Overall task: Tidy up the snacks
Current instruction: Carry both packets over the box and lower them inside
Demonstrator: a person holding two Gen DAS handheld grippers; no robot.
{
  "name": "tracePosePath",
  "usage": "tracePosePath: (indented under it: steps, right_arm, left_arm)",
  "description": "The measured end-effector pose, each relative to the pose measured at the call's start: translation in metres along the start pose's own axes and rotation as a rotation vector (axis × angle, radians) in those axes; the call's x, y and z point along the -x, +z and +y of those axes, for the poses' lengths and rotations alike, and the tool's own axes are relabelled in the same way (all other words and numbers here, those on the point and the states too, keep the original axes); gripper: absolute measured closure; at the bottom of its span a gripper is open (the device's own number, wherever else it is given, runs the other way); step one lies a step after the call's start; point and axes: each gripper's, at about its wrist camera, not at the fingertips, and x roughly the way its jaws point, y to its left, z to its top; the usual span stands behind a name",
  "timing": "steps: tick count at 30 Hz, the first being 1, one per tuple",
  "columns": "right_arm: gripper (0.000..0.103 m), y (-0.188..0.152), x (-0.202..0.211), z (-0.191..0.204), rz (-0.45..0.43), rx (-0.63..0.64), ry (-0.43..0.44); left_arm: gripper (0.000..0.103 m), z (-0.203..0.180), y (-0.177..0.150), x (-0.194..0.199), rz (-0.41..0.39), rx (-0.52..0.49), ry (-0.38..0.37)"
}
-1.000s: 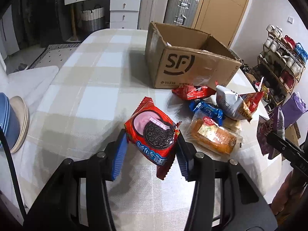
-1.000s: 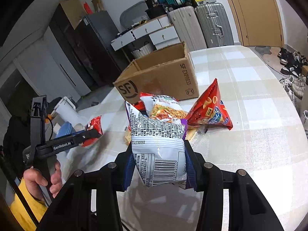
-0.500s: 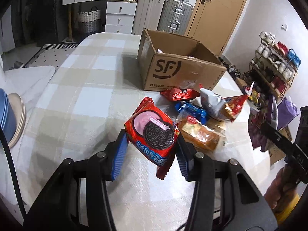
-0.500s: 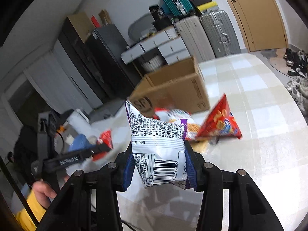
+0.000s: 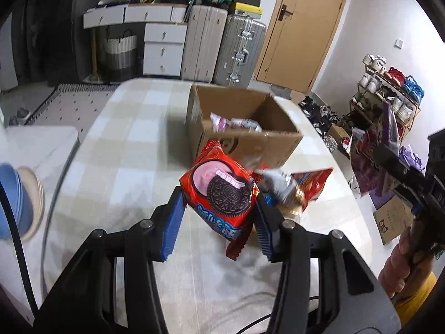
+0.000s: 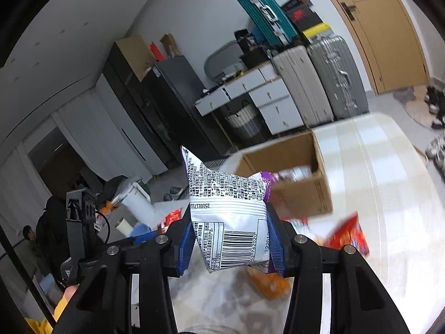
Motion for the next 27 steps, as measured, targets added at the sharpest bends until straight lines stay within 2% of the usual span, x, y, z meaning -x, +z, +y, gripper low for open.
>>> tracePosePath:
  steps: [4,12,20,27]
  right_arm:
    - [0.057,0.029,-0.011,0.008,-0.005,0.017,0.003]
    - [0.057,0.063,-0.053,0.007,0.053,0.030,-0.062]
    - [0.057,0.089,-0.101,-0.032,0.099,-0.096,-0.041]
    - [0.057,0.106,-0.142,-0.067,0.151,-0.167,-0.036]
  left_arm:
    - [0.059,-0.010,0.028,0.000,-0.013,-0.025,0.011]
    - [0.059,-0.028,0.077,-0.012,-0.034,-0.071,0.006]
    - [0.058,-0.037,0.123,-0.066,0.019,-0.086,0.010]
    - [0.059,-0.035,0.155,-0.125,0.079,-0.071,-0.019]
